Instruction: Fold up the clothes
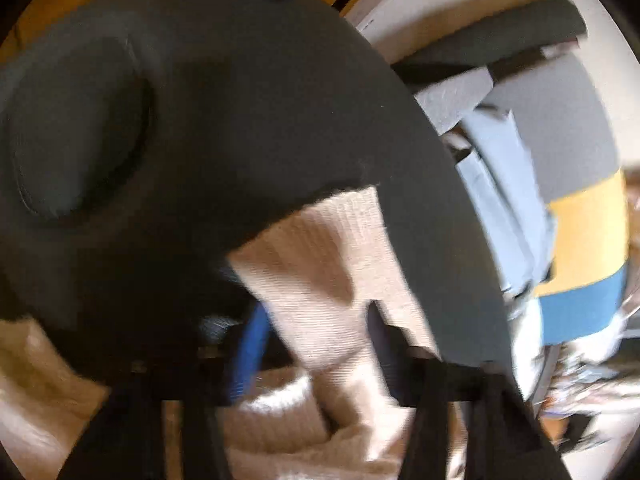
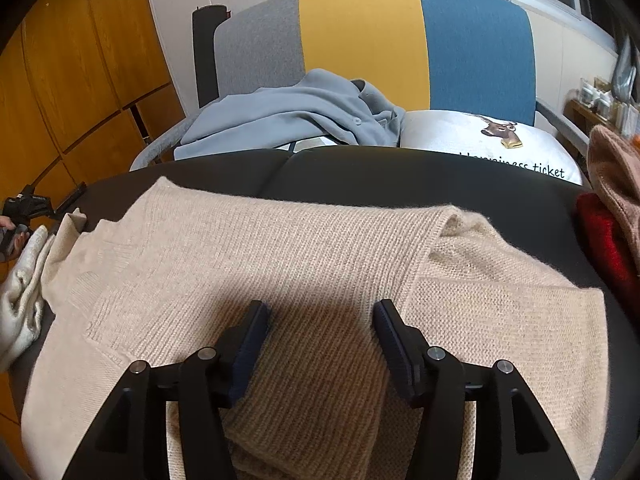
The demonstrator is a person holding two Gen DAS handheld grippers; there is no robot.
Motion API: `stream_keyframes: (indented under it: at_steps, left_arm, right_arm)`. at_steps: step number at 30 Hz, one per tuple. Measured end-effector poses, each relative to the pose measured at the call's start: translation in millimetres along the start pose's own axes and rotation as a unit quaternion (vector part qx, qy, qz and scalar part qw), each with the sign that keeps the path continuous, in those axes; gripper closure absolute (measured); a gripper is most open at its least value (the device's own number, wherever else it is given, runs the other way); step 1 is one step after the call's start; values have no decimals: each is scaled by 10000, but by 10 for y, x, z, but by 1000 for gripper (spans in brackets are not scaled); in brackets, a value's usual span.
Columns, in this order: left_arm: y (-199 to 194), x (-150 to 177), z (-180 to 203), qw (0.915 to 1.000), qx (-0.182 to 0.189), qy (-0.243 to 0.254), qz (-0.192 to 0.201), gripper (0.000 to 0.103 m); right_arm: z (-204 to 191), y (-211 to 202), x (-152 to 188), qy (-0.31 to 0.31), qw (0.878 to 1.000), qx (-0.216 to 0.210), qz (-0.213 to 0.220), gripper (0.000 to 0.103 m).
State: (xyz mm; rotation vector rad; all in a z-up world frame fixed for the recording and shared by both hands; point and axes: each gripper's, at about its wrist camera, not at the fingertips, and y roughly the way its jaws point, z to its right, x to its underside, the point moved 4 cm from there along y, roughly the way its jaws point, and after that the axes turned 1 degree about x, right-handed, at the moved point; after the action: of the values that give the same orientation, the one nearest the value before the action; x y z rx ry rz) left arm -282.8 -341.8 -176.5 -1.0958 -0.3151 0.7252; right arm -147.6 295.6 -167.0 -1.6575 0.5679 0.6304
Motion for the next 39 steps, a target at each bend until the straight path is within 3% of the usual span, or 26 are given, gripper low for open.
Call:
stream_keyframes:
  at_steps: [1, 3, 6, 10, 16, 22, 26, 29, 30, 33, 36, 39]
  left_arm:
    - [5, 3, 26, 9999, -35, 156, 8, 97]
    - [-31, 5, 99, 9995, 15, 261, 193, 100]
    - [-206, 4, 341, 9962, 423, 397, 647, 100]
    - [-588, 152, 886, 9835, 1333, 746, 970, 100]
    - [-883, 988, 1899, 9442, 2473, 1910, 1043, 100]
    - [-636, 2438, 2566, 9072, 3042, 2847, 582, 100]
    - [107, 3331, 2871, 9041, 2791, 3230, -191, 100]
    - [448, 3840, 2808, 9055, 2471, 3400, -584, 94]
    - [458, 3883, 2737, 9075, 2499, 3320, -618, 88]
    - [288, 3937, 2398, 9105, 2801, 2986, -575, 84]
    - [74, 3834, 2085, 9173, 2788, 2841, -122, 81]
    - [-51, 3653, 1722, 9281, 2622, 2634, 234, 80]
  right_arm:
    - [-1, 2, -1, -8, 10000, -6, -1, 43]
    - [-10, 4, -2, -33, 10000, 2, -8, 42]
    - [-11, 5, -2, -40, 10000, -6, -9, 42]
    - [-10, 5, 1, -33, 10000, -25, -5, 41]
    - [-19, -3, 8, -14, 10000, -46, 9, 40]
    - [-11, -1, 2, -1, 9999, -127, 13, 37]
    - [-21, 1, 2, -4, 9998, -195, 7, 35]
    - [-23, 2, 0, -5, 9997, -263, 0, 31]
    - [-19, 3, -3, -14, 9996, -290, -3, 30]
    - [-39, -3, -9, -42, 9996, -289, -28, 28]
    - [-58, -73, -50, 219, 9992, -320, -58, 29]
    - [-155, -208, -124, 1113, 9853, -1291, 75, 36]
